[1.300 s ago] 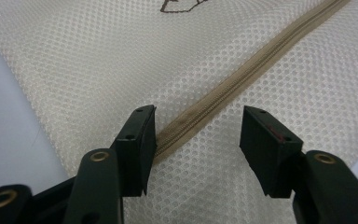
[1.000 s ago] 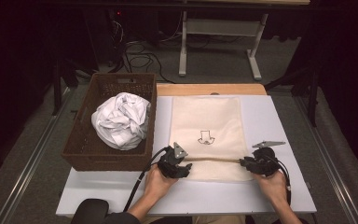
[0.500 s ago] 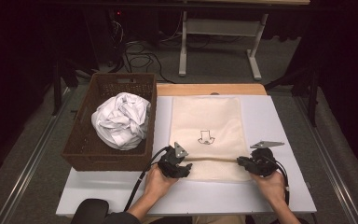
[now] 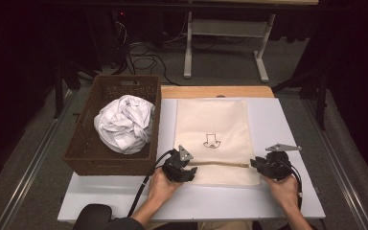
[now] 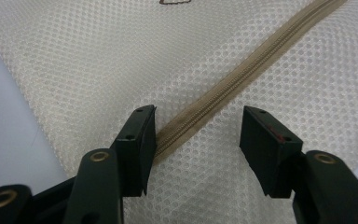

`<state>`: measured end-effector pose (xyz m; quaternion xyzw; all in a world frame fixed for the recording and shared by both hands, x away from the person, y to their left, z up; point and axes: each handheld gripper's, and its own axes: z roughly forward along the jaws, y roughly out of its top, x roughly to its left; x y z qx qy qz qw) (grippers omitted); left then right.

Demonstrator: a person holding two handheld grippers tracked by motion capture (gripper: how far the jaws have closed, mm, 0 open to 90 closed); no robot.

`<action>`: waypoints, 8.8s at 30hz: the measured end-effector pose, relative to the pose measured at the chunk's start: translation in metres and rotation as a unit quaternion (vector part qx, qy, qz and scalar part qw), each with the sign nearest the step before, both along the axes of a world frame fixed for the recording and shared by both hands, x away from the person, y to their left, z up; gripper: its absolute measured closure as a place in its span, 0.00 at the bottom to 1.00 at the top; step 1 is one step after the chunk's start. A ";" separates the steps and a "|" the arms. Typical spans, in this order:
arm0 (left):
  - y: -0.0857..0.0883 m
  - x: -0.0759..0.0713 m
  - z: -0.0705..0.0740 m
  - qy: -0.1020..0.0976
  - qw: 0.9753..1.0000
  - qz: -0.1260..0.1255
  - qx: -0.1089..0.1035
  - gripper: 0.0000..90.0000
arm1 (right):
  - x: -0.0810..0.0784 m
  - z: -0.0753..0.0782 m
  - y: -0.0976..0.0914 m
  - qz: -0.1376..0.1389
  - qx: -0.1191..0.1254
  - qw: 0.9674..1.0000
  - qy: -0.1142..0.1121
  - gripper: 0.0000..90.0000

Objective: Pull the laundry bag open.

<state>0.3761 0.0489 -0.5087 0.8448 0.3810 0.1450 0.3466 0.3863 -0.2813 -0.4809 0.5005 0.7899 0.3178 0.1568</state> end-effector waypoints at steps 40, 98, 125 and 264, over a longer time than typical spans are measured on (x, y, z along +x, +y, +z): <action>-0.105 0.022 0.023 0.036 0.992 -0.109 -0.059 0.70 | -0.005 -0.003 0.003 0.015 -0.009 1.000 0.003 0.94; -0.148 0.039 0.008 0.067 0.987 -0.128 -0.076 0.90 | -0.003 -0.011 0.006 0.026 -0.016 0.999 0.024 1.00; -0.149 0.038 0.007 0.063 0.986 -0.141 -0.067 0.91 | -0.002 -0.012 0.007 0.034 -0.024 0.999 0.022 1.00; -0.149 0.042 0.004 0.106 0.982 -0.122 -0.095 0.97 | -0.001 -0.012 0.010 0.028 -0.041 0.998 0.030 1.00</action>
